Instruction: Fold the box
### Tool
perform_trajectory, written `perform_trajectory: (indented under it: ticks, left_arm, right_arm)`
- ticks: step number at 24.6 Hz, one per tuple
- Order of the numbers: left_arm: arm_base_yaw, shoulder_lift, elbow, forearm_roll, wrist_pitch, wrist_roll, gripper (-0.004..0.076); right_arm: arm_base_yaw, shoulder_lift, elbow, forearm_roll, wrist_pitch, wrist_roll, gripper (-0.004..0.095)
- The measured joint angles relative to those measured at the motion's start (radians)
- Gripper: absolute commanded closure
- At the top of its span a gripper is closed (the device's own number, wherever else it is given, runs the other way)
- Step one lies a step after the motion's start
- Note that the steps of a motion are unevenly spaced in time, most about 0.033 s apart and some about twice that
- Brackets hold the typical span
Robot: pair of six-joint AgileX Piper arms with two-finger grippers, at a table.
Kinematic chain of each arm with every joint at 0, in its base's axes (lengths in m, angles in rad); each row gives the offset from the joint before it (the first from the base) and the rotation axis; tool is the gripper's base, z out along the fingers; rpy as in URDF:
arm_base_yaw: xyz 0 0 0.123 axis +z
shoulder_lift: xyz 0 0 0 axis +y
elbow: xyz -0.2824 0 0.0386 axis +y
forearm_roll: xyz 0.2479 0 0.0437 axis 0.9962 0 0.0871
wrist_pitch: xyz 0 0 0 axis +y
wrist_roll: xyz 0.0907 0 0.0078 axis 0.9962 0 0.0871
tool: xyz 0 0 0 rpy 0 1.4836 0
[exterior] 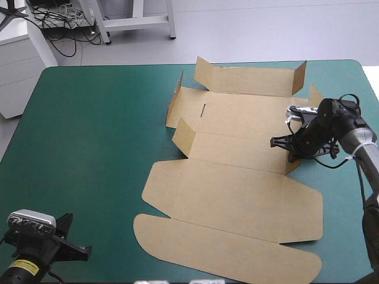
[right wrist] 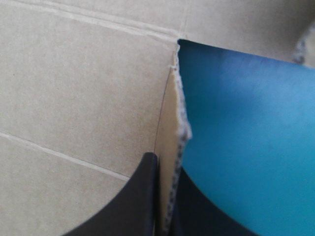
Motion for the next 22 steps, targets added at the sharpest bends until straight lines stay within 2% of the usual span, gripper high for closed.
perform_trajectory:
  ticks: [8,10,11,13,17,22]
  left_arm:
    - [0.0,0.0,0.0,0.0,0.0,0.0,0.0734]
    - [0.0,0.0,0.0,0.0,0.0,0.0,0.0734]
    - [0.0,0.0,0.0,0.0,0.0,0.0,0.0734]
    - [0.0,0.0,0.0,0.0,0.0,0.0,0.0734]
    - [0.0,0.0,0.0,0.0,0.0,0.0,0.0734]
    - [0.0,0.0,0.0,0.0,0.0,0.0,0.0734]
  right_arm:
    - [0.006,0.177,-0.211,-0.132,0.052,-0.287,0.0922]
    - [0.027,0.237,-0.272,-0.182,0.058,-0.369,0.0923]
    - [0.064,0.291,-0.339,-0.241,0.052,-0.441,0.0923]
    - [0.117,0.347,-0.425,-0.285,0.038,-0.514,0.0923]
    - [0.261,0.445,-0.61,-0.25,-0.029,-0.659,0.0923]
    - [0.412,0.476,-0.658,-0.118,-0.15,-0.903,0.0923]
